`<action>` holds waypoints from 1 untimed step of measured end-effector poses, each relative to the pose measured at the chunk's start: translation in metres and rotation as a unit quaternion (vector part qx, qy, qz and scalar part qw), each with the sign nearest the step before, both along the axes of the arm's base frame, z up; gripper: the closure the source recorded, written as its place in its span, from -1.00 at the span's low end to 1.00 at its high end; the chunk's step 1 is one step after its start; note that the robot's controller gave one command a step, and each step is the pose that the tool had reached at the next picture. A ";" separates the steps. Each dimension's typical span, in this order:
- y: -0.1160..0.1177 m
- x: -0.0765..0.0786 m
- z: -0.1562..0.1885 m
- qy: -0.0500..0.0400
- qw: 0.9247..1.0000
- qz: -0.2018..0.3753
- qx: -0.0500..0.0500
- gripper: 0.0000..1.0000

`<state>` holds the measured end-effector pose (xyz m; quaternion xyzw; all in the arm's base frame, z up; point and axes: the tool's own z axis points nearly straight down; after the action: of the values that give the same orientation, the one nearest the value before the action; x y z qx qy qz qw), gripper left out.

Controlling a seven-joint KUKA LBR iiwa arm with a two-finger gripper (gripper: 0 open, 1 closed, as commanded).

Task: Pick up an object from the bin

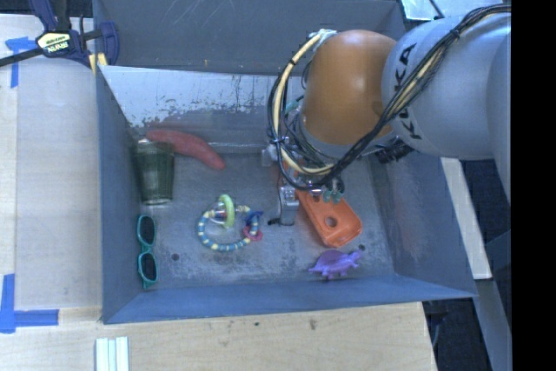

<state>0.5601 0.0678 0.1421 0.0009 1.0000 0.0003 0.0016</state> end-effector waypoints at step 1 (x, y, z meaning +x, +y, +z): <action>0.000 0.000 0.000 0.000 1.000 0.000 0.000 -1.00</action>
Offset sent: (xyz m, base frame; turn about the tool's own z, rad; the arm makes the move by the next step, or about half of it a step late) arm -0.0152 0.0242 -0.0721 0.0785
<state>0.5601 0.0678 0.1421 0.0008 1.0000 0.0003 0.0016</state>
